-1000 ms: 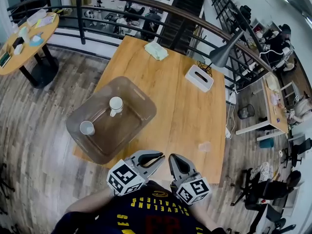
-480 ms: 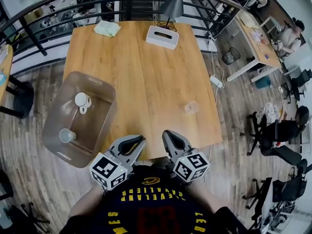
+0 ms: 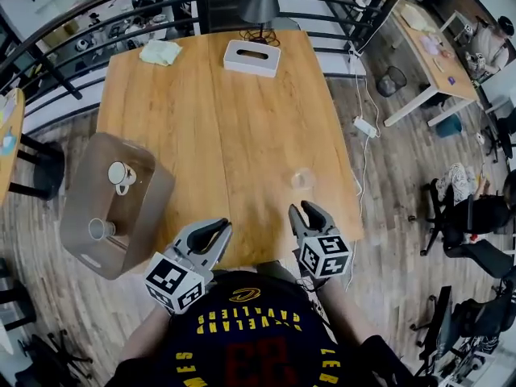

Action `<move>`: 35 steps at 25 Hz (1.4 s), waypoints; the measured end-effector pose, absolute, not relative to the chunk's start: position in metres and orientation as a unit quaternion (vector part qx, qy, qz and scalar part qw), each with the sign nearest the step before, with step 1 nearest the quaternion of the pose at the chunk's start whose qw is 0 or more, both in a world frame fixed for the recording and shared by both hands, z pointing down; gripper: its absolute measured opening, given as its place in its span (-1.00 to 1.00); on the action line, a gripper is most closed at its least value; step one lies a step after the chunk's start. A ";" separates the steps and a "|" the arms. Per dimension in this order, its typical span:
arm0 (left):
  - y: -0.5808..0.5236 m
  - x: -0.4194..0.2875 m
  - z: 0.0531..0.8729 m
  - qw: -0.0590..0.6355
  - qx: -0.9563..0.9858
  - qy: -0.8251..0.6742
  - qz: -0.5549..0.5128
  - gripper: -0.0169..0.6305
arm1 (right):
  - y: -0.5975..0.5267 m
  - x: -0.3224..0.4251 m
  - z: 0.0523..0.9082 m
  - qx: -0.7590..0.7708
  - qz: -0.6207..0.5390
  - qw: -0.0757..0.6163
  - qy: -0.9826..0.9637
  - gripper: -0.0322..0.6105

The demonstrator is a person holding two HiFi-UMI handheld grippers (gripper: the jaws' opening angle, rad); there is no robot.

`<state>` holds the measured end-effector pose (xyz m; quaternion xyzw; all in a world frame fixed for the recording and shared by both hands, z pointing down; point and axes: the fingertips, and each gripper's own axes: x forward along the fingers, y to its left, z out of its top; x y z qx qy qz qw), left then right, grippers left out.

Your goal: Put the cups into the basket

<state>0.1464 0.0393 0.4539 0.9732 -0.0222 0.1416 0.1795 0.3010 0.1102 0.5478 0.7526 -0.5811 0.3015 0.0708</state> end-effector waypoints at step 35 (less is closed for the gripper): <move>0.040 0.185 0.488 0.237 0.939 -0.195 0.153 -0.90 | 0.054 0.397 0.685 0.657 0.240 0.226 -0.678 0.02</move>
